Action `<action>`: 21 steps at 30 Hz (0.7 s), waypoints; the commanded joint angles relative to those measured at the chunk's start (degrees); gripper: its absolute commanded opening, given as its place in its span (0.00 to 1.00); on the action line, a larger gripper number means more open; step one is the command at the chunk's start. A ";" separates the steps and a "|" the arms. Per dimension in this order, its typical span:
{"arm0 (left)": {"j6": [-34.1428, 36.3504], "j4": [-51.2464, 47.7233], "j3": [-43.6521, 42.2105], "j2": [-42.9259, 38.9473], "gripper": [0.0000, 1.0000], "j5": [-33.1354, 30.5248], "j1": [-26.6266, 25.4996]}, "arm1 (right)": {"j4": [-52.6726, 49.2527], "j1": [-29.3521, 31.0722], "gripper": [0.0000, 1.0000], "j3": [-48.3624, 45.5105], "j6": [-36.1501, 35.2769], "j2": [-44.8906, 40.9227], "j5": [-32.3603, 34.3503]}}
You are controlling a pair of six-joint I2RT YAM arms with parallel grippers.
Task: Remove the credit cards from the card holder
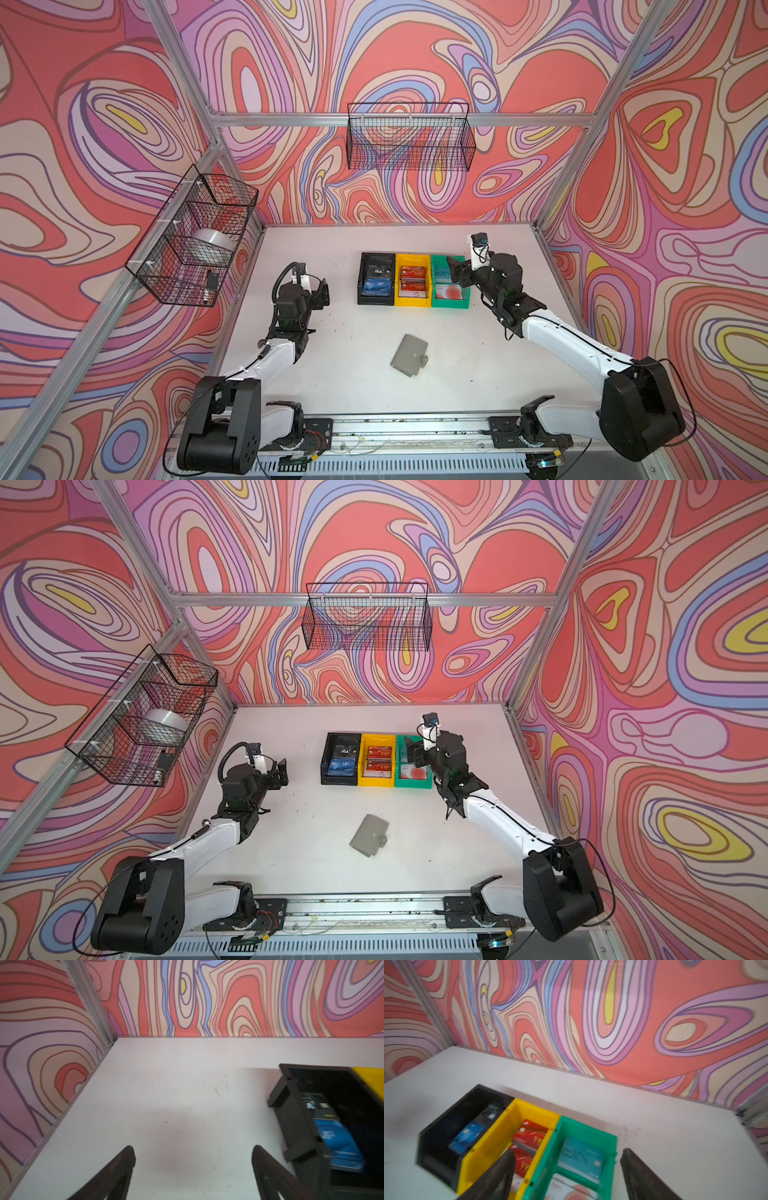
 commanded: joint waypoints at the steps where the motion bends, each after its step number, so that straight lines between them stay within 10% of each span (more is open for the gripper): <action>1: -7.40 -12.62 1.30 -4.28 0.89 8.06 -1.91 | -20.12 3.43 0.74 -0.23 8.50 1.18 -6.03; 21: -21.88 -22.89 -0.32 -1.66 0.76 12.05 -13.26 | -27.39 14.67 0.61 -8.76 23.60 1.36 -21.62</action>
